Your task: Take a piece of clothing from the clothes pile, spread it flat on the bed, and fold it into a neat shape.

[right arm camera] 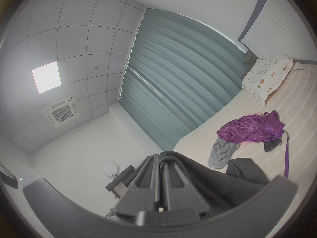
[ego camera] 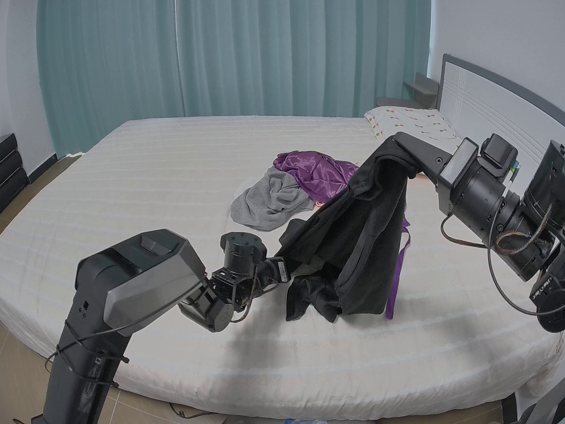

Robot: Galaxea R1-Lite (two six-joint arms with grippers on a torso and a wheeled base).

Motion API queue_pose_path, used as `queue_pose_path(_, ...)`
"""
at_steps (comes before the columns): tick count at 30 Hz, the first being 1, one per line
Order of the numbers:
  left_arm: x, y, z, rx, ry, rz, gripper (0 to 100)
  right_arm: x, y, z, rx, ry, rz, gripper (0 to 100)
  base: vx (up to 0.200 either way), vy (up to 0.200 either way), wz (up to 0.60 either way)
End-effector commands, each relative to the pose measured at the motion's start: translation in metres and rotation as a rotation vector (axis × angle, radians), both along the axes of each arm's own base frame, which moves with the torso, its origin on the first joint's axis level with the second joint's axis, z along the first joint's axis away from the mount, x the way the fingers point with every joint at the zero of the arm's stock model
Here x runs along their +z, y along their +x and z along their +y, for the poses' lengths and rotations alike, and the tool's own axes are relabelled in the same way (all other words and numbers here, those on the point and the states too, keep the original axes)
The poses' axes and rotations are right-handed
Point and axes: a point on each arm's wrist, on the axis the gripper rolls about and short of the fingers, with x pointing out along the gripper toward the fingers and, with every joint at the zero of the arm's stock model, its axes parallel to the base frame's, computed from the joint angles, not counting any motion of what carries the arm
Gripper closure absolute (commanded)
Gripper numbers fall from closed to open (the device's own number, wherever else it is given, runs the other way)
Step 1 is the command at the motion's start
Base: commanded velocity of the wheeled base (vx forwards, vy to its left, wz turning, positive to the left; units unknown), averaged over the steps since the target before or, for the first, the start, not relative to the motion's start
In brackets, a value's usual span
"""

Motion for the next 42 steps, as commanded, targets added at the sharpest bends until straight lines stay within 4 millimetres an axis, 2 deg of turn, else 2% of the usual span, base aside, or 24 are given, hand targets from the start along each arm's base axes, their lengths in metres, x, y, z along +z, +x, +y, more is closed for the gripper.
queue_pose_path(1, 0.038, 0.002, 0.033, 0.083, -0.024, -0.037, 100, -0.017, 0.024, -0.008, -0.063, -0.033, 0.048, 100, 0.0, 0.0, 0.0)
queue_pose_path(2, 0.038, 0.002, 0.033, 0.083, -0.024, -0.037, 100, -0.017, 0.024, -0.008, -0.063, -0.033, 0.048, 100, 0.0, 0.0, 0.0)
queue_pose_path(9, 0.11, -0.017, 0.092, 0.192, -0.059, -0.116, 100, -0.031, 0.082, -0.025, -0.214, -0.038, 0.073, 100, 0.0, 0.0, 0.0)
queue_pose_path(11, 0.117, -0.019, 0.097, 0.201, -0.064, -0.127, 100, -0.031, 0.087, -0.026, -0.223, -0.036, 0.071, 100, 0.0, 0.0, 0.0)
queue_pose_path(13, 0.145, -0.032, 0.114, 0.231, -0.082, -0.175, 100, -0.026, 0.106, -0.027, -0.276, -0.02, 0.043, 100, 0.0, 0.0, 0.0)
queue_pose_path(15, 0.153, -0.035, 0.118, 0.239, -0.087, -0.189, 100, -0.022, 0.109, -0.026, -0.292, -0.01, 0.026, 100, 0.0, 0.0, 0.0)
queue_pose_path(16, 0.171, -0.041, 0.127, 0.256, -0.103, -0.231, 100, -0.009, 0.114, -0.025, -0.31, 0.011, -0.017, 100, 0.0, 0.0, 0.0)
queue_pose_path(18, 0.195, -0.048, 0.136, 0.274, -0.127, -0.291, 100, 0.009, 0.116, -0.024, -0.317, 0.023, -0.076, 100, 0.0, 0.0, 0.0)
queue_pose_path(19, 0.196, -0.049, 0.136, 0.274, -0.128, -0.296, 100, 0.012, 0.116, -0.024, -0.318, 0.026, -0.087, 100, 0.0, 0.0, 0.0)
queue_pose_path(20, 0.212, -0.056, 0.139, 0.28, -0.148, -0.335, 100, 0.024, 0.116, -0.025, -0.324, 0.03, -0.133, 100, 0.0, 0.0, 0.0)
queue_pose_path(21, 0.22, -0.061, 0.141, 0.28, -0.159, -0.352, 100, 0.029, 0.115, -0.024, -0.326, 0.028, -0.157, 100, 0.0, 0.0, 0.0)
queue_pose_path(24, 0.23, -0.075, 0.144, 0.287, -0.174, -0.367, 100, 0.029, 0.111, -0.021, -0.321, 0.0, -0.173, 100, 0.0, 0.0, 0.0)
queue_pose_path(26, 0.223, -0.08, 0.143, 0.287, -0.178, -0.335, 100, 0.022, 0.11, -0.019, -0.308, -0.01, -0.152, 100, 0.0, 0.0, 0.0)
queue_pose_path(27, 0.208, -0.084, 0.143, 0.289, -0.176, -0.279, 100, 0.007, 0.107, -0.015, -0.29, -0.033, -0.104, 100, 0.0, 0.0, 0.0)
queue_pose_path(29, 0.196, -0.086, 0.143, 0.291, -0.169, -0.234, 100, -0.009, 0.106, -0.015, -0.277, -0.058, -0.056, 100, 0.0, 0.0, 0.0)
queue_pose_path(31, 0.172, -0.091, 0.14, 0.287, -0.16, -0.147, 100, -0.038, 0.105, -0.015, -0.24, -0.074, 0.039, 100, 0.0, 0.0, 0.0)
queue_pose_path(33, 0.156, -0.093, 0.134, 0.284, -0.177, -0.081, 100, -0.055, 0.107, -0.015, -0.205, -0.045, 0.098, 100, 0.0, 0.0, 0.0)
queue_pose_path(36, 0.14, -0.098, 0.129, 0.276, -0.204, -0.008, 100, -0.076, 0.114, -0.018, -0.215, -0.034, 0.155, 100, 0.0, 0.0, 0.0)
queue_pose_path(39, 0.132, -0.101, 0.125, 0.27, -0.213, 0.029, 100, -0.09, 0.113, -0.019, -0.217, -0.056, 0.197, 100, 0.0, 0.0, 0.0)
queue_pose_path(40, 0.123, -0.102, 0.121, 0.265, -0.215, 0.058, 100, -0.099, 0.11, -0.017, -0.211, -0.072, 0.228, 100, 0.0, 0.0, 0.0)
queue_pose_path(42, 0.12, -0.103, 0.119, 0.262, -0.215, 0.07, 100, -0.103, 0.109, -0.017, -0.211, -0.074, 0.242, 100, 0.0, 0.0, 0.0)
